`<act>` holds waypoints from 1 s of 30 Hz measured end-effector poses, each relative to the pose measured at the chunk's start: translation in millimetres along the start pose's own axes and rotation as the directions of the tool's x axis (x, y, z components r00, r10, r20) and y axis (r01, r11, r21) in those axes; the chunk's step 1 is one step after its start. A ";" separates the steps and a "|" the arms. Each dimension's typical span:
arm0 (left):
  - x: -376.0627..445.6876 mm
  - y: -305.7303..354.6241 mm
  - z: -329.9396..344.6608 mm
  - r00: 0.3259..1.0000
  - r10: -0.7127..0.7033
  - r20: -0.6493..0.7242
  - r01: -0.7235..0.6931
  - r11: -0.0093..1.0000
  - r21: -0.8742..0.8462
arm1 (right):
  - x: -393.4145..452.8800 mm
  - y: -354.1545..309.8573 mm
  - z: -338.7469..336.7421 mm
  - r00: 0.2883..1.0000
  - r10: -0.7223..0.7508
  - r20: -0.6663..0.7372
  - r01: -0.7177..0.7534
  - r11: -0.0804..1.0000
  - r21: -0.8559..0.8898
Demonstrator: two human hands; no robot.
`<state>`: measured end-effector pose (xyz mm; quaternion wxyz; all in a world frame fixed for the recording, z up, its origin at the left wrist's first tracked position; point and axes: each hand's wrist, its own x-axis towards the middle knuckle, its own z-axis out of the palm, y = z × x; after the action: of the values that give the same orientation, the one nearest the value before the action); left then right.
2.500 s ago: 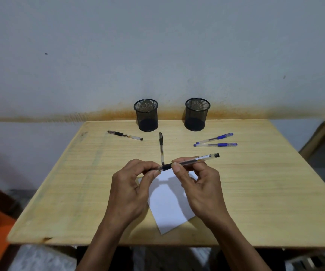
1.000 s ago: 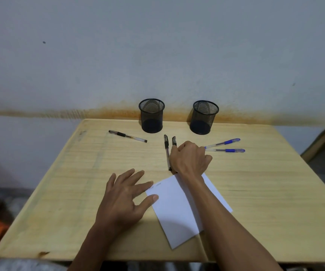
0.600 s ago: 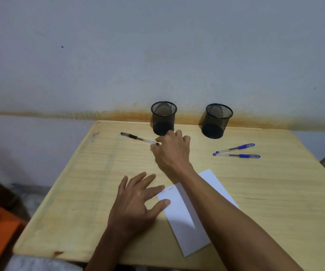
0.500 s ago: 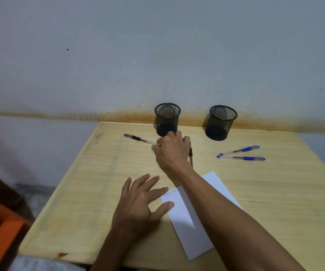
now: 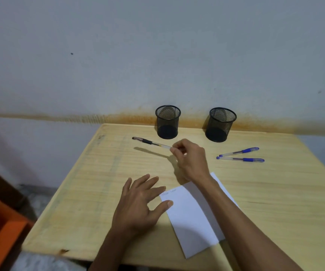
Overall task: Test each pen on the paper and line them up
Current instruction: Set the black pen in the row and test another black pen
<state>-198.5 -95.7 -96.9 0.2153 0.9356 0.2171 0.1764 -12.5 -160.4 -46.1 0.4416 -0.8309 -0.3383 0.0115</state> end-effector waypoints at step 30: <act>2.2 83.8 -53.4 0.954 0.056 -0.294 -0.122 0.970 -0.209 | -92.6 7.5 -115.7 0.985 0.169 -0.019 -0.112 0.728 0.677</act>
<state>-191.6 -145.4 -11.1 0.2778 0.8788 0.1819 0.3428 -42.9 -300.3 -7.1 0.7226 -0.6382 -0.2298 0.1335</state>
